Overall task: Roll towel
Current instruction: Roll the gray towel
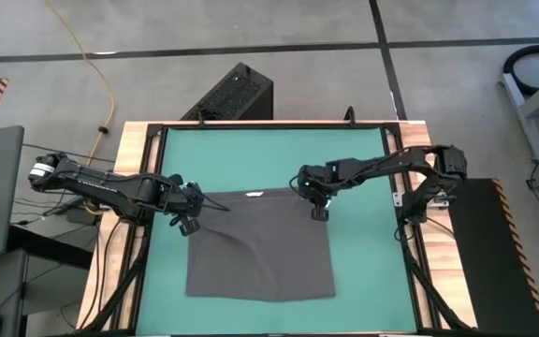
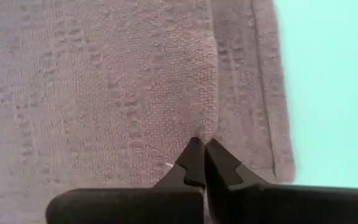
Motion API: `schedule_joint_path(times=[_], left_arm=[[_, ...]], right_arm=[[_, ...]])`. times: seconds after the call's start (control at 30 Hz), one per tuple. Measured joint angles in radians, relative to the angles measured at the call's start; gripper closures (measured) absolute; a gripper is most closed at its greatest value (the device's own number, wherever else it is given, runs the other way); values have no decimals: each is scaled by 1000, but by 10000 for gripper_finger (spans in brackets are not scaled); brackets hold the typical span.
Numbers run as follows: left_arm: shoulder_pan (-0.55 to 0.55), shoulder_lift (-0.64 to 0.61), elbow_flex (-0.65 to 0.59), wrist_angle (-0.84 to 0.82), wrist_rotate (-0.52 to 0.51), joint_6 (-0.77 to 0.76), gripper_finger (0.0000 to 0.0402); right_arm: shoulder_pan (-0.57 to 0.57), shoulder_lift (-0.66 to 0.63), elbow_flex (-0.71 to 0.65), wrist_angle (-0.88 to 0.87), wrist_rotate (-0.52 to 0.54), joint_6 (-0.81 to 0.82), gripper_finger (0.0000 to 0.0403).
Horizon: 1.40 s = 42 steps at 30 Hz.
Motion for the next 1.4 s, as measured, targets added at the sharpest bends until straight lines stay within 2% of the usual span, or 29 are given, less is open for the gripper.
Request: schedule_joint_path(times=[0.2,0.33,0.47,0.6,0.8,0.93,1.13,1.27,1.4], left_arm=[[0,0,39,-19,12,-35,401],[-21,0,124,-101,0,-91,401],[-63,0,224,-164,-17,-133,401],[-120,0,292,-304,5,-236,401],[-153,-1,279,-517,32,-408,401],[-152,1,205,-481,40,-394,401],[-142,0,128,-302,3,-311,401],[-121,0,106,-266,-16,-288,401],[-100,0,93,-274,12,-292,401]], right_arm=[[53,0,118,-121,82,-6,392],[80,0,204,-182,136,-8,392],[96,0,273,-248,233,-13,392],[92,0,283,-301,331,-18,392],[59,33,261,-189,292,-78,393],[22,79,260,-162,286,-91,393],[-17,126,259,-229,283,-80,394],[-22,127,260,-261,282,-45,394],[-7,121,260,-248,282,-50,393]])
